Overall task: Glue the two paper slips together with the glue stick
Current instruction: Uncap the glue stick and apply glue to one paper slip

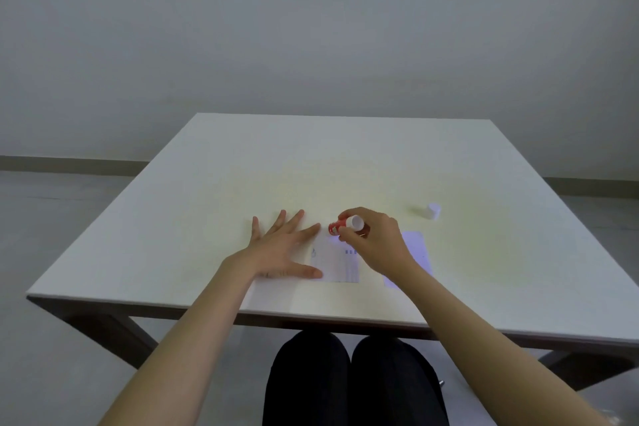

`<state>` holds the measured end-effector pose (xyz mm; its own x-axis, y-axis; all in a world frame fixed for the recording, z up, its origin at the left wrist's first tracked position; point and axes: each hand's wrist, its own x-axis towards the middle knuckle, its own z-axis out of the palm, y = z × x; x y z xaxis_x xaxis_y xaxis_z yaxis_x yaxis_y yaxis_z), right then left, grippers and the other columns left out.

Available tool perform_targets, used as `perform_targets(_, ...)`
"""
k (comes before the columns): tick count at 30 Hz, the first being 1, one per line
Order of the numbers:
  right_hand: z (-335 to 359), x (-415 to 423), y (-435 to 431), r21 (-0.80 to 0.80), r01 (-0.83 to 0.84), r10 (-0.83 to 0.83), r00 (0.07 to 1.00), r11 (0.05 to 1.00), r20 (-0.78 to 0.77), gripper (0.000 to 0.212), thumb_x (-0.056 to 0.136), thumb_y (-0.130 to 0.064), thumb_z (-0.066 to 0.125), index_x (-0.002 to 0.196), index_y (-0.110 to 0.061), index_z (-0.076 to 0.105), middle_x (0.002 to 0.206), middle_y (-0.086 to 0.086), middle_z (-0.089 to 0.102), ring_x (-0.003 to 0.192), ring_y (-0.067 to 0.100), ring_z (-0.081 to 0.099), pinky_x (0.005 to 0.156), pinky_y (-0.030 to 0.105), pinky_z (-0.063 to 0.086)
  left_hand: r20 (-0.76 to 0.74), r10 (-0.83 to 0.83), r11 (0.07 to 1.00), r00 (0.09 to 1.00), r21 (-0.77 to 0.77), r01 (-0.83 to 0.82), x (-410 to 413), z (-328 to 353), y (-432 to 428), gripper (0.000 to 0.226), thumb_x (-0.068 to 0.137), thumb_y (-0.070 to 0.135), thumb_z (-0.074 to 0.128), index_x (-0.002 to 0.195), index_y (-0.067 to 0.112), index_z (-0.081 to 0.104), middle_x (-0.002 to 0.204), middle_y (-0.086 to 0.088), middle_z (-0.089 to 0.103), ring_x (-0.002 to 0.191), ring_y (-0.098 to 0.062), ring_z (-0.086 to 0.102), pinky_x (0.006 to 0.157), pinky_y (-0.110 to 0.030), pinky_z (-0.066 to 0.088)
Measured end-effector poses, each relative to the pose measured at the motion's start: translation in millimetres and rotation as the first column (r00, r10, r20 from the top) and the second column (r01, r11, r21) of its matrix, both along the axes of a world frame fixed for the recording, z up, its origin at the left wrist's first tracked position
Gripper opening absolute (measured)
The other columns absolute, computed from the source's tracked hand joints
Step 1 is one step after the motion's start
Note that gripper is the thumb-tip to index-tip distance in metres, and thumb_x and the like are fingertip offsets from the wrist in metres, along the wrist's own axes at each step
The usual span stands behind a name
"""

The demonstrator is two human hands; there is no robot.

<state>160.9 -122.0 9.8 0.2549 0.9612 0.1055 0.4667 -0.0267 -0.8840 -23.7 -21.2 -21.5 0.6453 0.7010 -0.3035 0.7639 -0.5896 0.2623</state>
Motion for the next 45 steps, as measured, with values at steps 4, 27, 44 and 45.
perform_targets(4, 1, -5, -14, -0.043, -0.199, 0.198, 0.980, 0.979, -0.013, 0.011, 0.072, -0.029, 0.062, 0.077, -0.021, 0.067, 0.074, 0.003, 0.076, 0.071, 0.019, 0.072, 0.072, 0.049, 0.058, -0.001, 0.010, 1.000, 1.000, -0.006, -0.010, 0, -1, 1, 0.102, 0.062, 0.083, 0.050, 0.145, 0.052, 0.000, 0.159, 0.012, -0.019, 0.144, -0.017, -0.026, 0.105, -0.059, -0.026)
perform_targets(27, 5, 35, -14, -0.025, -0.184, 0.181, 0.980, 0.983, -0.082, 0.011, 0.086, -0.007, 0.060, 0.090, -0.001, 0.069, 0.078, 0.007, 0.076, 0.070, 0.022, 0.073, 0.066, 0.027, 0.058, -0.003, 0.016, 1.000, 1.000, -0.013, -0.016, 1, -2, 2, 0.102, 0.064, 0.079, 0.054, 0.146, 0.050, 0.001, 0.159, 0.011, -0.019, 0.145, -0.018, -0.025, 0.106, -0.064, -0.023)
perform_targets(44, 5, 55, -18, -0.071, -0.251, 0.244, 0.965, 0.965, -0.100, 0.010, 0.085, -0.003, 0.059, 0.084, 0.000, 0.068, 0.079, 0.017, 0.074, 0.065, 0.022, 0.072, 0.064, 0.030, 0.059, 0.003, 0.019, 0.998, 1.000, -0.054, -0.019, 1, -1, 2, 0.103, 0.064, 0.079, 0.055, 0.146, 0.050, -0.001, 0.158, 0.013, -0.021, 0.144, -0.017, -0.028, 0.106, -0.062, -0.024)
perform_targets(45, 5, 56, -17, -0.042, -0.188, 0.184, 0.980, 0.981, -0.074, 0.010, 0.085, -0.002, 0.058, 0.083, 0.000, 0.068, 0.080, 0.017, 0.073, 0.064, 0.020, 0.072, 0.063, 0.029, 0.059, 0.009, 0.021, 0.998, 1.000, -0.057, -0.020, 1, -1, 2, 0.103, 0.065, 0.078, 0.056, 0.146, 0.050, 0.000, 0.158, 0.013, -0.021, 0.143, -0.017, -0.028, 0.106, -0.062, -0.024)
